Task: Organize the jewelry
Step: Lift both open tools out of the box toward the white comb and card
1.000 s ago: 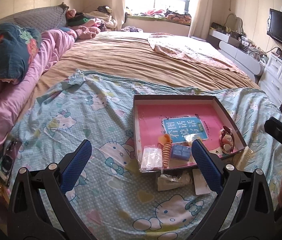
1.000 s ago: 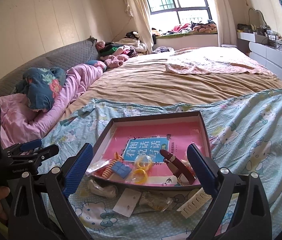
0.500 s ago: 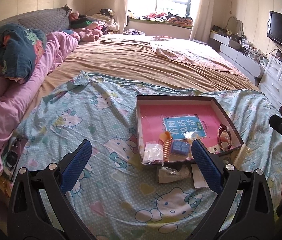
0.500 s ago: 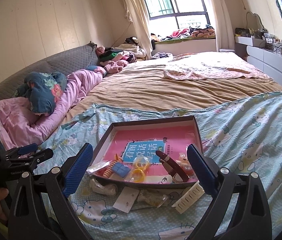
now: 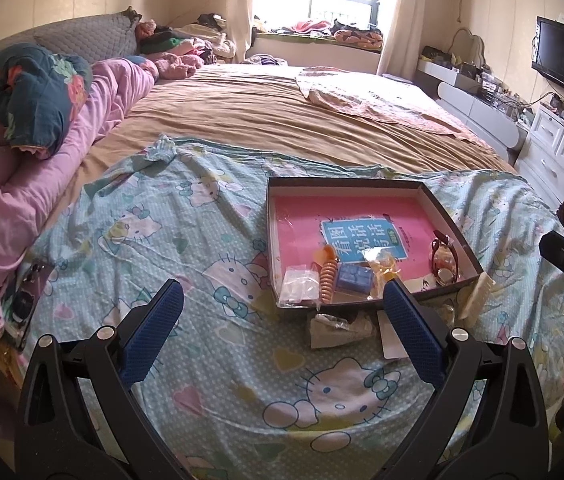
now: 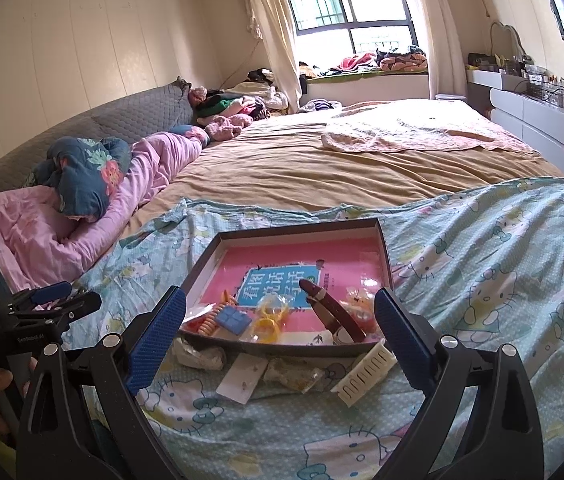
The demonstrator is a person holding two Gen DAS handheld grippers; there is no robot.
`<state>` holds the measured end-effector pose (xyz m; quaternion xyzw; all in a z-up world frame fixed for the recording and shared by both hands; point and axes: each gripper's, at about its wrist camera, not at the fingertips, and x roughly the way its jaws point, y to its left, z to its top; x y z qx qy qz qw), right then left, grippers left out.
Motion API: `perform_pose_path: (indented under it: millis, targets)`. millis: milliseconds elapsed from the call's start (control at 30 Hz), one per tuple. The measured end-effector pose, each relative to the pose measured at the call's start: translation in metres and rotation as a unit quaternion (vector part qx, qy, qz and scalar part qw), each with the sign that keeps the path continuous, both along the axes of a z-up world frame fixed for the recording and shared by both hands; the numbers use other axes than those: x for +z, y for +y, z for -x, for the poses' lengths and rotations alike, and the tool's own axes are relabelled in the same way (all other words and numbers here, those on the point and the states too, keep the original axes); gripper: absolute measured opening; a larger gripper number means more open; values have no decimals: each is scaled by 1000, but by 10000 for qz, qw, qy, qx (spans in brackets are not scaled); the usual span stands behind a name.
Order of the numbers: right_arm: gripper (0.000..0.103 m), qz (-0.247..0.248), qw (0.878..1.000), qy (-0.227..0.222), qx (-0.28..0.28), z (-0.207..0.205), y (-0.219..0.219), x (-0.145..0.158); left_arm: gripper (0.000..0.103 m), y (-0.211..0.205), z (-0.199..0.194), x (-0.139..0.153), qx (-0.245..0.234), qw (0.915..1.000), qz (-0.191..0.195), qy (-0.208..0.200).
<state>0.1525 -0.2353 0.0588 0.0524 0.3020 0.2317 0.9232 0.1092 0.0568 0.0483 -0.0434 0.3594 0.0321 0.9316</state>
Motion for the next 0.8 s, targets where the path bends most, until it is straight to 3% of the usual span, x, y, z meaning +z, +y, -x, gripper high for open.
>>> perform_pose_path:
  millis: [367, 800]
  targets:
    - [94, 132, 9998, 148, -46, 6, -8, -18, 93, -9, 7, -17, -45, 9999, 26, 158]
    - [94, 269, 9977, 596, -181, 7, -29, -53, 93, -41, 4, -43, -416, 9979, -15, 488]
